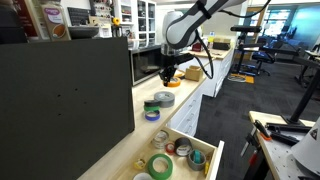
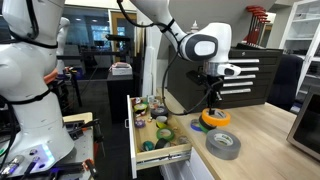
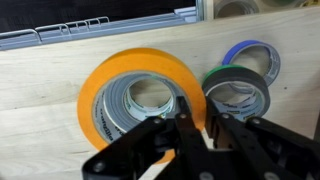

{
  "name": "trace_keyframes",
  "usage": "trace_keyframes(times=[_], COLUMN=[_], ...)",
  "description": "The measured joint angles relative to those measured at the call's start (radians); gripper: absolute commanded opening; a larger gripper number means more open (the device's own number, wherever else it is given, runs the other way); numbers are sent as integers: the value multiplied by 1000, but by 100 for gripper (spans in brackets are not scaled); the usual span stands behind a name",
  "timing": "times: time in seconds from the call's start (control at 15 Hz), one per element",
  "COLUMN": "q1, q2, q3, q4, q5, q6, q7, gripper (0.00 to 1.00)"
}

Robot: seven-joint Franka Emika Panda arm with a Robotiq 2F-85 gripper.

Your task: Put the masking tape in the drawer

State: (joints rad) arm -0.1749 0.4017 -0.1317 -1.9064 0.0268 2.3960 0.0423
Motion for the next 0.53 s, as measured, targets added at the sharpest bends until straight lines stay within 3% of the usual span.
trace_keyframes(times=[0.53], q1=[43], q2=[-276], q3=[3], q4=[-344], q5=[-41], q6=[-6], q7=[0], gripper=[5])
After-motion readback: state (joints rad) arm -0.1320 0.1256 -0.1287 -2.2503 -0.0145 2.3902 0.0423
